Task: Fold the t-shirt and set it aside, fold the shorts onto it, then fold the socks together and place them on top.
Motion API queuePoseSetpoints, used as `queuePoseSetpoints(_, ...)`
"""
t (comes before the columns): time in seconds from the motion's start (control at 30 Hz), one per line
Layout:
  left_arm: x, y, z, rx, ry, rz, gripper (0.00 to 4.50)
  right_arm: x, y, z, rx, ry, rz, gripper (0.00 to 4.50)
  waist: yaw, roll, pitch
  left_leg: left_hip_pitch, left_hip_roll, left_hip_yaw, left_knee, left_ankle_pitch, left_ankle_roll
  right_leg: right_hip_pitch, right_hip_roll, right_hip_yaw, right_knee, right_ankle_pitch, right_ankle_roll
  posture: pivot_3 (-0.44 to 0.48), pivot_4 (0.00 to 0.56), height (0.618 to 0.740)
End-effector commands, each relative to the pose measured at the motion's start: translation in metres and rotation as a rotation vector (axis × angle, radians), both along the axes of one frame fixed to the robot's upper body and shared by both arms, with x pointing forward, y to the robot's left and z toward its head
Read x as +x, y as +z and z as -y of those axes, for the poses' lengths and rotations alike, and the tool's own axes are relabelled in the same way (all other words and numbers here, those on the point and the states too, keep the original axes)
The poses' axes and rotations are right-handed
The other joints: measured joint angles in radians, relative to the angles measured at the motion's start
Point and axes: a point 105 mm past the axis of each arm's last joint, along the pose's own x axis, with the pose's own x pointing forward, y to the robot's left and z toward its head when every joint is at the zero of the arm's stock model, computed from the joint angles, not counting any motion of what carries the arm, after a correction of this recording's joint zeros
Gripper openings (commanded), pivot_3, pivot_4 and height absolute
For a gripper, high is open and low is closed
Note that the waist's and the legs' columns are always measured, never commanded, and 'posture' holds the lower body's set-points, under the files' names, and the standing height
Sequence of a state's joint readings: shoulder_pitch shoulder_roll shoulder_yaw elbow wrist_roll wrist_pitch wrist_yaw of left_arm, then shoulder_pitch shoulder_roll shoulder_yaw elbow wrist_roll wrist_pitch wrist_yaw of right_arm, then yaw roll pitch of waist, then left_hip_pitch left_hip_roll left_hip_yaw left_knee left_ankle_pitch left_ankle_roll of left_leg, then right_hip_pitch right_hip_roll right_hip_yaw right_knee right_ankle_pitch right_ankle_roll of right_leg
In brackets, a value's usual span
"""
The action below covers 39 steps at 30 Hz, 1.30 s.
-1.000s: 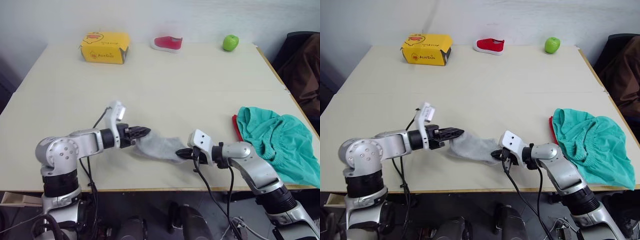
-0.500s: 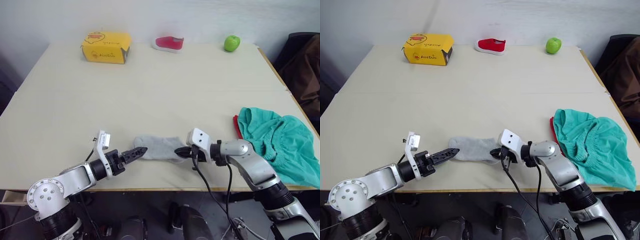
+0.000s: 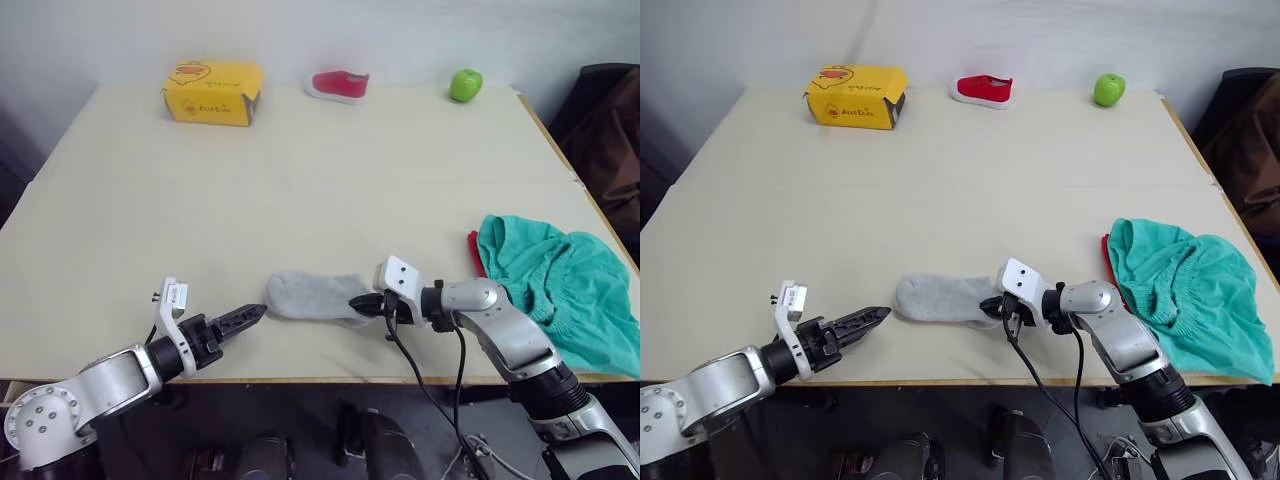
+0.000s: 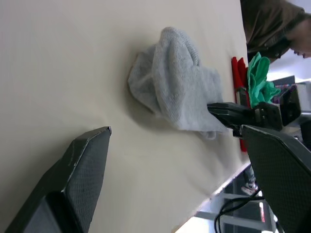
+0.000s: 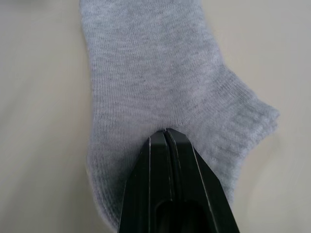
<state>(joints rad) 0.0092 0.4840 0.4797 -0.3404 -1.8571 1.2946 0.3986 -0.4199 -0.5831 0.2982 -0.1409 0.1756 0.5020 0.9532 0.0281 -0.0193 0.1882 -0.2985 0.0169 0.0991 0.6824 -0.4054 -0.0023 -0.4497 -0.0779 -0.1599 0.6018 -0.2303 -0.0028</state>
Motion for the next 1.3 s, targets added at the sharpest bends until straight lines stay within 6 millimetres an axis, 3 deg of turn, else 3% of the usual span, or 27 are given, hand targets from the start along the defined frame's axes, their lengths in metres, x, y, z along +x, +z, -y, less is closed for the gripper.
queuePoseSetpoints(0.03, 0.010, 0.005, 0.018, -0.053, -0.004, -0.004, 4.47, -0.003, -0.012, 0.003, -0.023, -0.020, -0.036, 0.00, 0.000, 0.000, 0.000, 0.000, 0.000, 0.000, 0.000, 0.000, 0.000, 0.000, 0.000, 0.000, 0.000, 0.000, 0.000, 0.000, 0.150, 0.740)
queuePoseSetpoints(0.23, 0.029, 0.001, 0.038, -0.070, 0.002, -0.020, 4.47, -0.003, -0.012, 0.003, -0.025, -0.022, -0.034, 0.00, -0.003, 0.000, 0.000, -0.002, 0.000, 0.000, -0.001, 0.000, 0.001, 0.001, 0.001, -0.001, -0.001, 0.000, 0.000, 0.000, 0.150, 0.740)
queuePoseSetpoints(0.6, 0.056, -0.001, 0.036, -0.058, 0.145, 0.031, 4.47, -0.003, -0.010, 0.007, -0.027, -0.040, -0.032, 0.00, -0.001, 0.000, 0.000, -0.002, 0.000, 0.000, -0.001, 0.000, 0.001, 0.003, 0.001, -0.002, -0.002, 0.000, 0.000, 0.000, 0.150, 0.740)
queuePoseSetpoints(1.07, 0.055, 0.021, 0.054, 0.185, -0.044, 0.312, 0.04, -0.004, -0.011, 0.005, -0.018, -0.044, -0.035, 0.00, -0.002, 0.001, 0.000, -0.004, 0.000, -0.001, -0.002, 0.000, 0.001, 0.003, 0.001, -0.003, -0.005, 0.000, 0.001, 0.000, 0.150, 0.740)
queuePoseSetpoints(1.2, 0.055, 0.028, 0.071, 0.347, -0.260, 0.464, 0.04, -0.006, -0.014, 0.005, -0.022, -0.040, -0.044, 0.00, -0.002, 0.001, 0.001, -0.004, 0.001, -0.002, -0.002, 0.000, 0.001, 0.003, 0.002, -0.004, -0.006, 0.000, 0.001, 0.000, 0.150, 0.740)
queuePoseSetpoints(1.3, 0.050, 0.032, 0.095, 0.476, -0.494, 0.621, 0.04, -0.005, -0.013, 0.004, -0.023, -0.037, -0.046, 0.00, -0.002, 0.002, 0.001, -0.005, 0.001, -0.002, -0.002, 0.000, 0.001, 0.003, 0.002, -0.005, -0.007, 0.000, 0.001, 0.000, 0.150, 0.740)
